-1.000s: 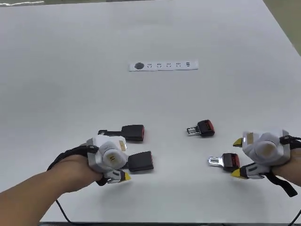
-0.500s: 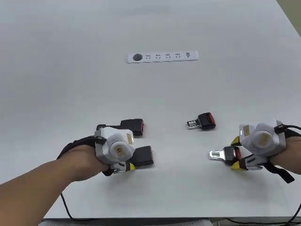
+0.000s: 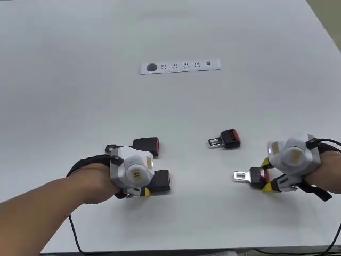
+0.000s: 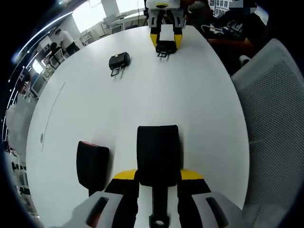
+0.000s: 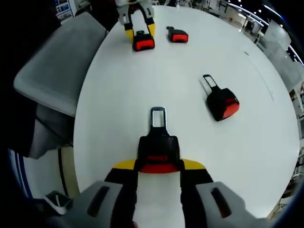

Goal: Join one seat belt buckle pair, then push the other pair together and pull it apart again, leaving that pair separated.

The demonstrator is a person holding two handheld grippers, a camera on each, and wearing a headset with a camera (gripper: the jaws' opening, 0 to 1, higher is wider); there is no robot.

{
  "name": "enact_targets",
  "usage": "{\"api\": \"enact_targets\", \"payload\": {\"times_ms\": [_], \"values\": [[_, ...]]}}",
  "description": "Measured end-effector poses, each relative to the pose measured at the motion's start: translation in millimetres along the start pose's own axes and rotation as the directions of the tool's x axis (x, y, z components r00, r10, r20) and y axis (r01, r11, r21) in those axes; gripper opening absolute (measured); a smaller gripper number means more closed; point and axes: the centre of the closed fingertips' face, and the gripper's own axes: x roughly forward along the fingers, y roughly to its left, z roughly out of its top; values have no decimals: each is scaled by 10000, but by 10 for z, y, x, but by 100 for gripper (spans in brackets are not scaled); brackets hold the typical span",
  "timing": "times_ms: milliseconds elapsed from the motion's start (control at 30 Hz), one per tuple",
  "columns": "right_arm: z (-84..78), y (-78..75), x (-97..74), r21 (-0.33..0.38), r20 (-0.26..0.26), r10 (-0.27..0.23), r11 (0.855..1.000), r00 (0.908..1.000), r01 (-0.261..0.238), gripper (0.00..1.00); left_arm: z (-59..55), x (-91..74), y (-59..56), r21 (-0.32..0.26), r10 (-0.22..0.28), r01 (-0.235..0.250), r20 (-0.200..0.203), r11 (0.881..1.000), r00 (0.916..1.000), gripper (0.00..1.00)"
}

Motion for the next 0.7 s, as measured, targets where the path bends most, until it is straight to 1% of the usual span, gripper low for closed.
{"api": "enact_targets", "payload": {"times_ms": [133,233,333,467,567,667,700], "values": [[-10,-15,12,-52,28,23,10000,10000,-23,34,2,3,-3,79,-48,48,-50,10000,10000,32],[-6,-20,17,-174,25,70,9998,10000,-70,34,3,7,-9,260,-95,99,-152,9996,9998,32],[6,-17,28,-487,-35,158,9987,9999,-160,34,6,11,-16,361,-129,139,-284,9993,9995,32],[37,-15,50,-472,-40,166,9987,9999,-168,34,7,12,-19,479,-221,239,-369,9986,9991,32],[111,23,85,-546,62,246,9982,9997,-243,34,5,14,-15,389,-231,246,-387,9989,9990,32],[228,68,135,-695,229,301,9972,9993,-284,34,2,13,-17,345,-240,253,-372,9991,9990,32],[293,88,157,-741,340,325,9968,9989,-299,34,2,14,-14,357,-251,264,-363,9990,9990,32]]}}
